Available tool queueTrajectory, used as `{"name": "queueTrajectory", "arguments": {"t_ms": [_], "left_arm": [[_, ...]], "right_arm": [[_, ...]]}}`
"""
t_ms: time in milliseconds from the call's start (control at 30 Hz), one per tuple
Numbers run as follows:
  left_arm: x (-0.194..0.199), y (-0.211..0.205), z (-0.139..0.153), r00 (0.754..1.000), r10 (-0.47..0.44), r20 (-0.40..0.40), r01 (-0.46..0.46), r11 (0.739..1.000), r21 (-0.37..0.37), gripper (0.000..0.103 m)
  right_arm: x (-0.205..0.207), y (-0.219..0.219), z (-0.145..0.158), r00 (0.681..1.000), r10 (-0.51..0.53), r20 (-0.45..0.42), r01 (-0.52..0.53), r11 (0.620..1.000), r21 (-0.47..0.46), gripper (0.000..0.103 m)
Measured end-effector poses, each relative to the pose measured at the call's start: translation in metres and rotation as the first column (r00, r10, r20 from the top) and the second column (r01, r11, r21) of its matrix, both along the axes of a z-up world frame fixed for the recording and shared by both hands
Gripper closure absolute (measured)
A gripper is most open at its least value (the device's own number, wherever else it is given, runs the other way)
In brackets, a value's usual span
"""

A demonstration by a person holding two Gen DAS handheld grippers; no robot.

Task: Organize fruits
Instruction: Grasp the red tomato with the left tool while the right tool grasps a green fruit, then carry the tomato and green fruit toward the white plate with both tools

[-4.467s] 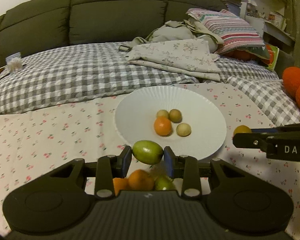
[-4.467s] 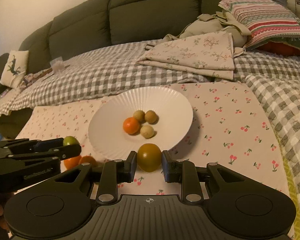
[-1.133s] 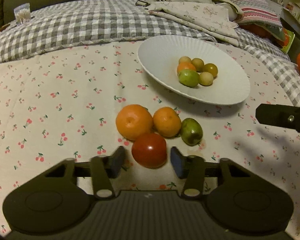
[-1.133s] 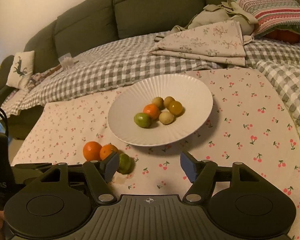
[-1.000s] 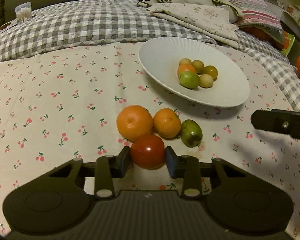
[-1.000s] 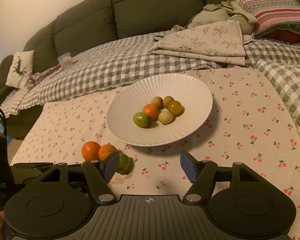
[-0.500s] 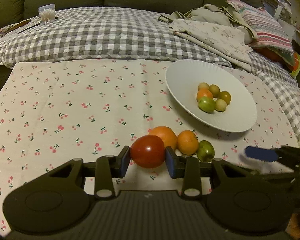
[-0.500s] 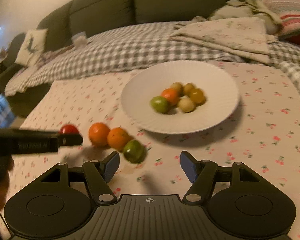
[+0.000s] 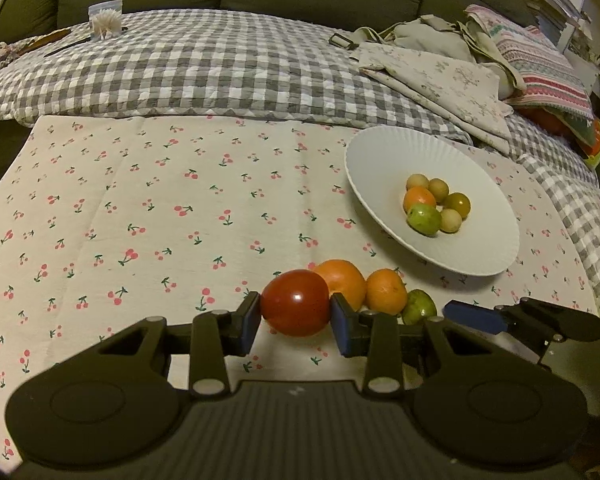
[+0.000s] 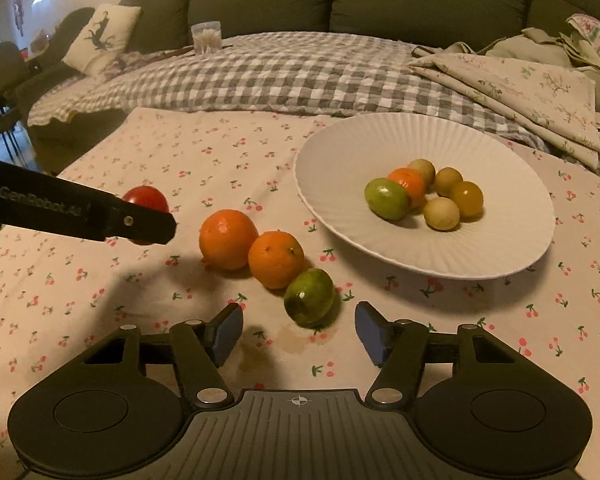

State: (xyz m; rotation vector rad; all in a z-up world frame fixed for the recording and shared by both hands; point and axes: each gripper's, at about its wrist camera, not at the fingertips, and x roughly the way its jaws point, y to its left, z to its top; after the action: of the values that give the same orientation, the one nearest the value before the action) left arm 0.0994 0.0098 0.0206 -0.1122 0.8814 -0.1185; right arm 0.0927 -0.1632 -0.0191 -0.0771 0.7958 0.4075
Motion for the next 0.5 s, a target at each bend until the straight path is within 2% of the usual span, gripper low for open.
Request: {"name": "queueTrajectory", "arguments": {"t_ms": [267, 400, 500], "left_arm": [[0.0008, 0.0, -0.0006, 1.0, 0.004, -0.001, -0.004, 1.0, 0.004, 0.067], [0.0007, -0.0001, -0.0005, 1.0, 0.005, 0.0, -0.005, 1.0, 0.002, 0.067], [0.001, 0.0, 0.0004, 1.0, 0.006, 0.004, -0.006, 1.0, -0.002, 0.067]], "right_arm": [[0.0061, 0.0025, -0.0028, 1.0, -0.004, 0.016, 0.005, 1.0, -0.015, 0.057], [0.008, 0.0054, -0.0044, 1.0, 0.001, 0.023, 0.0, 0.999, -0.038, 0.075], [0.0081, 0.0048, 0.0007, 1.0, 0.012, -0.001, -0.012, 0.999, -0.04, 0.076]]}}
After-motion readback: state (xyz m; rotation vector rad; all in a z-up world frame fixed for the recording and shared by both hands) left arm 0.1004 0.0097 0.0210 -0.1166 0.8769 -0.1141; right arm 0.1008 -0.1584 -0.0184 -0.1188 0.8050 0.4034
